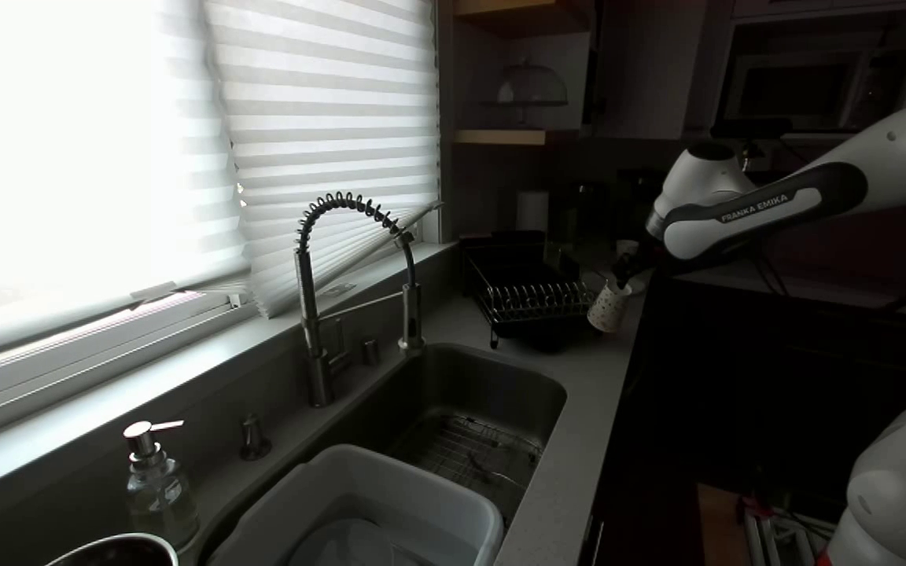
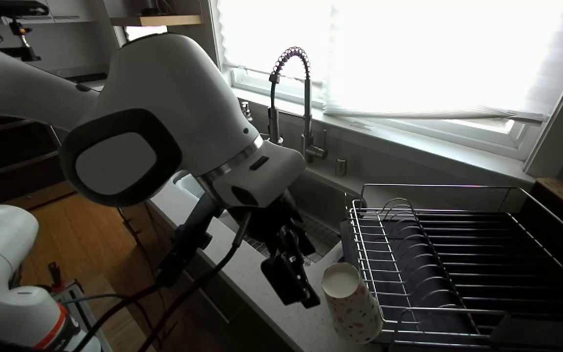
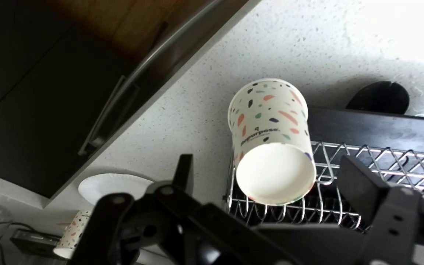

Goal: Move the cup to the left

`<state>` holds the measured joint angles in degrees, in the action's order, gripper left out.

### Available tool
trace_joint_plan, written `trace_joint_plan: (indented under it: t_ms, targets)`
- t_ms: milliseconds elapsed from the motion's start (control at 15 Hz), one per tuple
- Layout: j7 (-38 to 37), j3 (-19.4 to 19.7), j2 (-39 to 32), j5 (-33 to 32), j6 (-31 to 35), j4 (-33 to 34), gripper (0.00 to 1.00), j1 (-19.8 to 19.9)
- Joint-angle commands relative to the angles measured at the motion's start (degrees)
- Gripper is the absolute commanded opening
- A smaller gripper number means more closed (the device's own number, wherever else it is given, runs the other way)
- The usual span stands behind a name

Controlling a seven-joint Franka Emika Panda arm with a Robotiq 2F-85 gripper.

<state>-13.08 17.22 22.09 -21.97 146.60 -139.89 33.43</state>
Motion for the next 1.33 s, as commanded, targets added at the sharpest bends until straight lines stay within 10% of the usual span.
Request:
trace_joint_plan:
  t_ms: [0, 1267]
  targets:
    - [2.79, 1.3, -2.22, 1.26, 3.41, 0.25, 1.0, -0.32]
    - [8.48, 4.32, -10.43, 9.93, 8.58, 3.62, 0.96, -4.21]
